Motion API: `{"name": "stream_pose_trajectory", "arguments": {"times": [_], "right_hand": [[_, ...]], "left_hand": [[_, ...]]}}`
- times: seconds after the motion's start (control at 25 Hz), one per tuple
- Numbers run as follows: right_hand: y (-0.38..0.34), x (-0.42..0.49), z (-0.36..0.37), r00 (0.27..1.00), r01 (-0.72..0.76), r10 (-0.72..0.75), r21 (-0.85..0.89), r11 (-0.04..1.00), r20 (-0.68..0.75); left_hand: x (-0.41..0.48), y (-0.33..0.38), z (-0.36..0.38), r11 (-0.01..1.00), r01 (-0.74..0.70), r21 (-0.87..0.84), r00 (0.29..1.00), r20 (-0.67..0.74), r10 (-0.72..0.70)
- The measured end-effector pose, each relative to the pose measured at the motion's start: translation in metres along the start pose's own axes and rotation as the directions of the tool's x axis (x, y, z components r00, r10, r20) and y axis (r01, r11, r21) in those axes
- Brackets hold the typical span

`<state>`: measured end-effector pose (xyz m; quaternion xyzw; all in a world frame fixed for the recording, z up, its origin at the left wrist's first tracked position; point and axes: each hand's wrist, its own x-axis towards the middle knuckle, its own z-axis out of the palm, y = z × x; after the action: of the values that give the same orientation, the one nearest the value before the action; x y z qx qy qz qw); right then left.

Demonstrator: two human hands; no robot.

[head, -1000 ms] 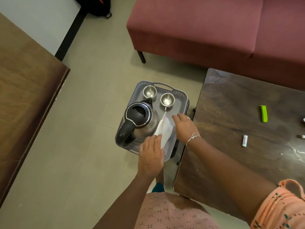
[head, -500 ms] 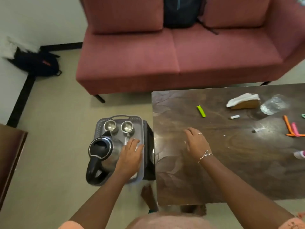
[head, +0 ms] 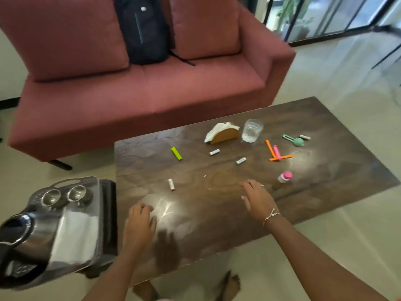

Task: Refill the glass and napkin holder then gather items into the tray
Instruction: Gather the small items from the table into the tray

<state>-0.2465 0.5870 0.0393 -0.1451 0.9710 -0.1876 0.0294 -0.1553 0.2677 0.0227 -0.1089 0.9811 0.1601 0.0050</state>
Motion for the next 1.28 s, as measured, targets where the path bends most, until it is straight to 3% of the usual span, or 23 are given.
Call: {"name": "stream_pose_trajectory", "arguments": {"times": [0.16,0.52,0.8,0.96,1.28], "right_hand": [[0.076,-0.027,-0.044,0.989,-0.135,0.134,-0.02,0.991,-0.056],[0.161,-0.016,-0.063,0.967,-0.252,0.252,0.009,0.968,-0.034],[0.222,0.03,-0.079,0.938,-0.345,0.344,0.008,0.939,0.052],[0.261,0.062,-0.093,0.921,-0.343,0.355,-0.096,0.934,0.16],[0.368,0.178,-0.102,0.905,-0.298,0.336,-0.175,0.938,0.26]], "left_hand": [[-0.001,0.064,0.028,0.997,-0.02,-0.08,0.988,0.149,0.032],[0.053,0.131,0.068,0.99,-0.08,-0.119,0.963,0.248,0.108],[0.126,0.197,0.09,0.959,-0.244,-0.141,0.934,0.232,0.272],[0.153,0.246,0.092,0.903,-0.421,-0.088,0.87,0.242,0.429],[0.175,0.364,0.168,0.945,-0.217,-0.243,0.85,0.43,0.305]]}}
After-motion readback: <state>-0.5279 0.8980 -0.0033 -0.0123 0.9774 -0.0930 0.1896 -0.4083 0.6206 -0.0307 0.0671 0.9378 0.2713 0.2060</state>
